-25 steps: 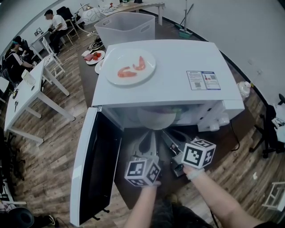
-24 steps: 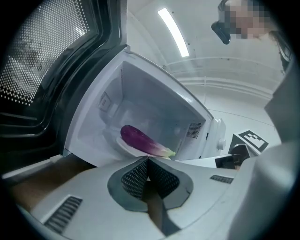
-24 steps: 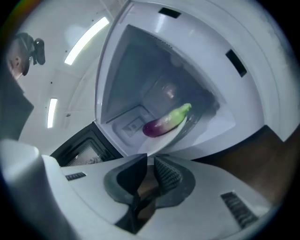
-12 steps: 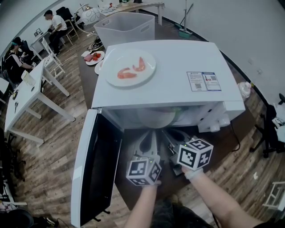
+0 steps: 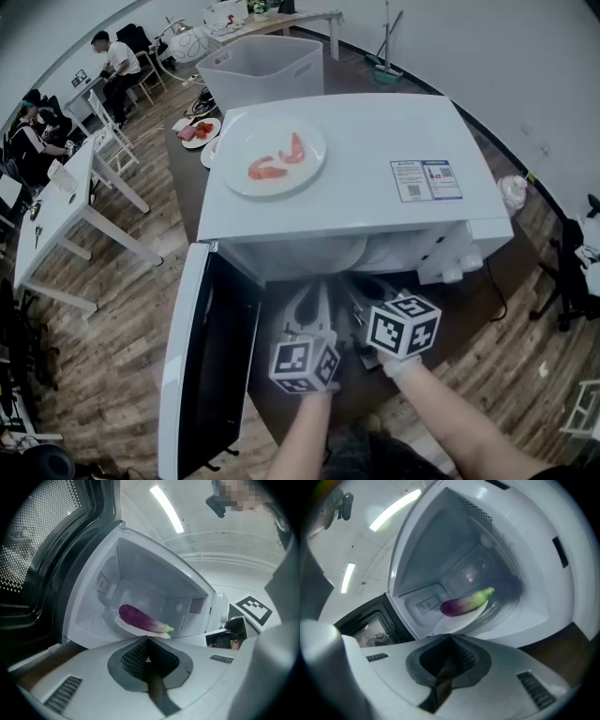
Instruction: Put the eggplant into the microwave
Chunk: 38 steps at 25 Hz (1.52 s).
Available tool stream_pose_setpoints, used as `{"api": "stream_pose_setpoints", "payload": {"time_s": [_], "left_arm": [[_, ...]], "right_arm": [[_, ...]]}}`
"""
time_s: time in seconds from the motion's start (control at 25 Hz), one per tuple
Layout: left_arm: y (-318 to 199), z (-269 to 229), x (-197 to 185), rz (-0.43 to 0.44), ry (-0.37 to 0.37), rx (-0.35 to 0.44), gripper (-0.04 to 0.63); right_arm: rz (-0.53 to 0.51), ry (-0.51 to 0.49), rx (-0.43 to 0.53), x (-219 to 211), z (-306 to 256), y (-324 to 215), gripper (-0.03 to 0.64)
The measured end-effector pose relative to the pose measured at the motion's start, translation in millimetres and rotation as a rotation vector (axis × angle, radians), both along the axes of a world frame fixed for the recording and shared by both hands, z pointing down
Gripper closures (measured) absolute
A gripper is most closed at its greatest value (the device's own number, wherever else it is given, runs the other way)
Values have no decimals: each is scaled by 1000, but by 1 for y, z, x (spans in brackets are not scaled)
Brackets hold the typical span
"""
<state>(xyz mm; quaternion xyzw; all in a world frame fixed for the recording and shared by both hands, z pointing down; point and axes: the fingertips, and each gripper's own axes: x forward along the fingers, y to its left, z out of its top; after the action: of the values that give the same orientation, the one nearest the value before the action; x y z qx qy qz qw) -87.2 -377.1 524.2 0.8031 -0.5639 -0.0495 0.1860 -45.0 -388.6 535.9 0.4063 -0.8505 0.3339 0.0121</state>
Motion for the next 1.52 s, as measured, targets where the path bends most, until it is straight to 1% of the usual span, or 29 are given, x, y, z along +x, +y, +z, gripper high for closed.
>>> {"api": "stream_pose_setpoints", "payload": {"time_s": [0.24, 0.48, 0.64, 1.52], "left_arm": [[-4, -2, -6, -4, 5, -6, 598], [-8, -5, -3, 7, 11, 1, 598], [-11, -5, -1, 17, 24, -9, 598], [-30, -6, 2, 29, 51, -43, 598]], "right_arm": [[20, -20, -21, -1, 3, -5, 611], [27, -29, -43, -4, 4, -7, 611], [33, -40, -51, -6, 4, -6, 611], [56, -60, -48, 4, 3, -5, 611]]}}
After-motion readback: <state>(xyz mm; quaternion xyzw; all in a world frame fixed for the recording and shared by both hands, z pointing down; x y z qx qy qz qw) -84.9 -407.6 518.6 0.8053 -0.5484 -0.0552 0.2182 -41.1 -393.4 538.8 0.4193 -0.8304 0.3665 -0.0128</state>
